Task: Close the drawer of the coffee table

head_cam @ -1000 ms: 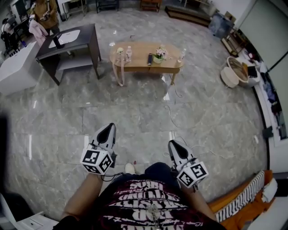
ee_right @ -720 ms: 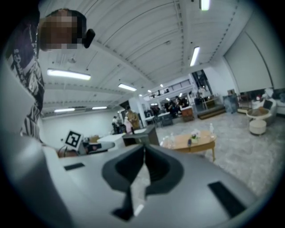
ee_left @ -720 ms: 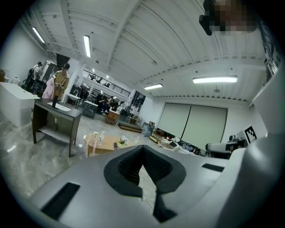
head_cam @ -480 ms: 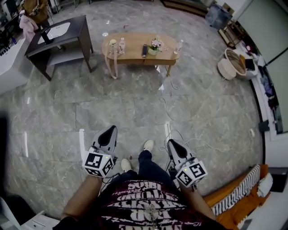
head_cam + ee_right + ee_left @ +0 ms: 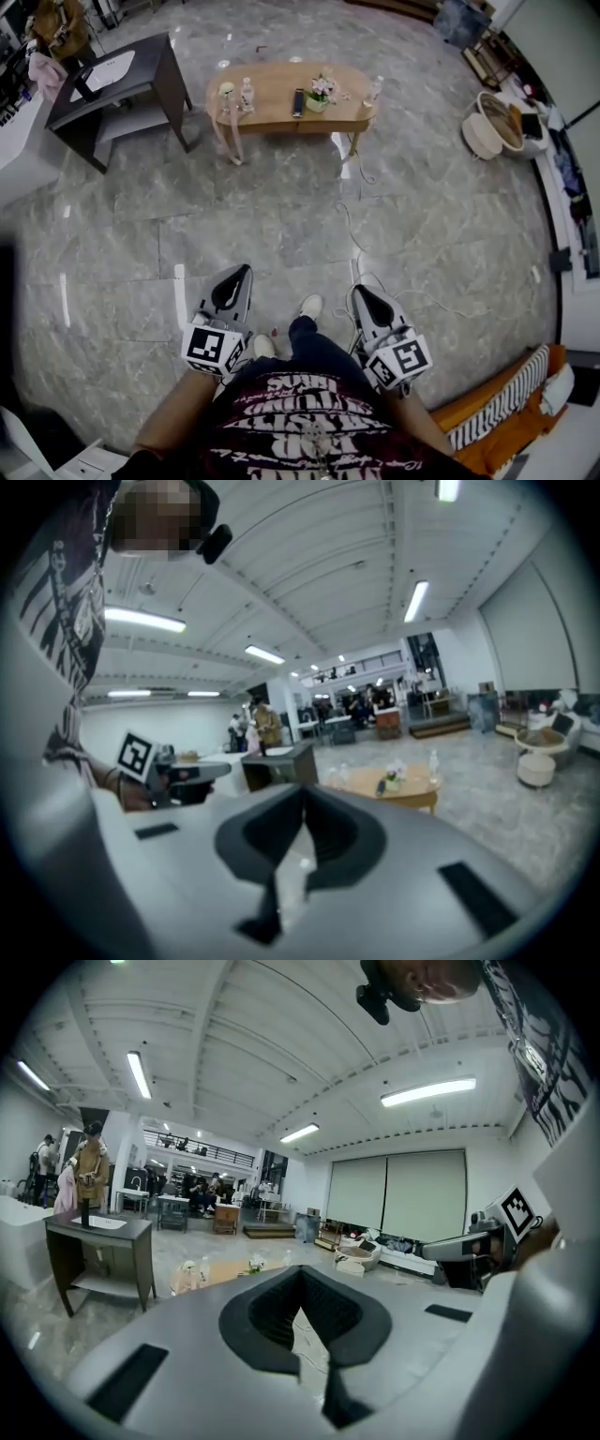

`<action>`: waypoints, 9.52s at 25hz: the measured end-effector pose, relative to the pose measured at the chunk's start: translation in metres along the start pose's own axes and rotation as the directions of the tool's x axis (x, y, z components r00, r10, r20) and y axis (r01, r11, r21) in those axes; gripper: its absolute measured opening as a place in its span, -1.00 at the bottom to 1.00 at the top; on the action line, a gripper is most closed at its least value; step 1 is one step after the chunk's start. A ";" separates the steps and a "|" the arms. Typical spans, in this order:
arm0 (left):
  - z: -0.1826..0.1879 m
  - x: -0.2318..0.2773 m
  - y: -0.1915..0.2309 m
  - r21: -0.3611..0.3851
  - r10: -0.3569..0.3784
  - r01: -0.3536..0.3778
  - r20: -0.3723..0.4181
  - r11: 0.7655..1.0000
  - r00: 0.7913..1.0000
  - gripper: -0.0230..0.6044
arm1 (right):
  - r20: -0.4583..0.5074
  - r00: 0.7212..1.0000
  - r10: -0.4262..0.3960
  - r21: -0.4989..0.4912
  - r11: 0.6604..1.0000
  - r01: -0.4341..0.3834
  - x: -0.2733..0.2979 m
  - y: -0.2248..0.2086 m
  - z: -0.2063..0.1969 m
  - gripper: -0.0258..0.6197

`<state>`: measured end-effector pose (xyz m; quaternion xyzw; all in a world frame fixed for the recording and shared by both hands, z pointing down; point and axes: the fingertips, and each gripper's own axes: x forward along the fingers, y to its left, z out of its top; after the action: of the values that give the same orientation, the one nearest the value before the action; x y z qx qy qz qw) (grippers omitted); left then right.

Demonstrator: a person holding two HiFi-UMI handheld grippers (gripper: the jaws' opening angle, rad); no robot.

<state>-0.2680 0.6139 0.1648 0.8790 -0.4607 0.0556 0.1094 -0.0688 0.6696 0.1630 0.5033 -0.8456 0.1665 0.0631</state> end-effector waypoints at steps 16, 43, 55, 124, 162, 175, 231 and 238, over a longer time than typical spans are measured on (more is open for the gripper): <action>0.049 0.106 -0.015 0.015 0.114 -0.114 -0.015 0.993 0.993 -0.86 | 0.193 0.977 0.092 0.055 0.993 -0.105 0.015 -0.119 0.069 -0.81; 0.040 0.180 0.047 -0.019 0.110 -0.113 -0.091 0.993 0.990 -0.86 | 0.095 0.986 0.140 0.088 0.985 -0.148 0.117 -0.137 0.083 -0.81; 0.080 0.226 0.119 -0.047 0.035 -0.034 0.021 0.998 0.999 -0.86 | 0.120 0.991 0.067 -0.011 0.998 -0.066 0.182 -0.122 0.133 -0.81; 0.106 0.432 0.103 0.014 0.227 -0.226 -0.089 0.974 0.970 -0.86 | 0.134 0.980 0.145 0.131 0.978 -0.163 0.285 -0.370 0.175 -0.81; 0.116 0.543 0.213 -0.010 0.141 -0.144 -0.148 0.990 0.979 -0.86 | 0.078 0.993 0.089 0.192 0.976 -0.102 0.424 -0.395 0.201 -0.81; 0.121 0.582 0.297 -0.049 0.101 -0.109 -0.146 0.993 0.984 -0.86 | 0.065 0.997 0.034 0.164 0.986 -0.044 0.499 -0.384 0.222 -0.81; 0.138 0.785 0.297 -0.052 0.296 -0.317 -0.243 0.947 0.924 -0.86 | 0.032 0.977 0.211 0.231 0.950 -0.212 0.627 -0.610 0.275 -0.81; 0.137 0.791 0.285 -0.025 0.261 -0.279 -0.277 0.960 0.925 -0.86 | 0.050 0.985 0.168 0.279 0.944 -0.175 0.624 -0.627 0.271 -0.81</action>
<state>-0.0523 -0.2082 0.2292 0.7873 -0.5594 0.1753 0.1908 0.1917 -0.2166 0.2176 0.4337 -0.8546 0.2837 -0.0347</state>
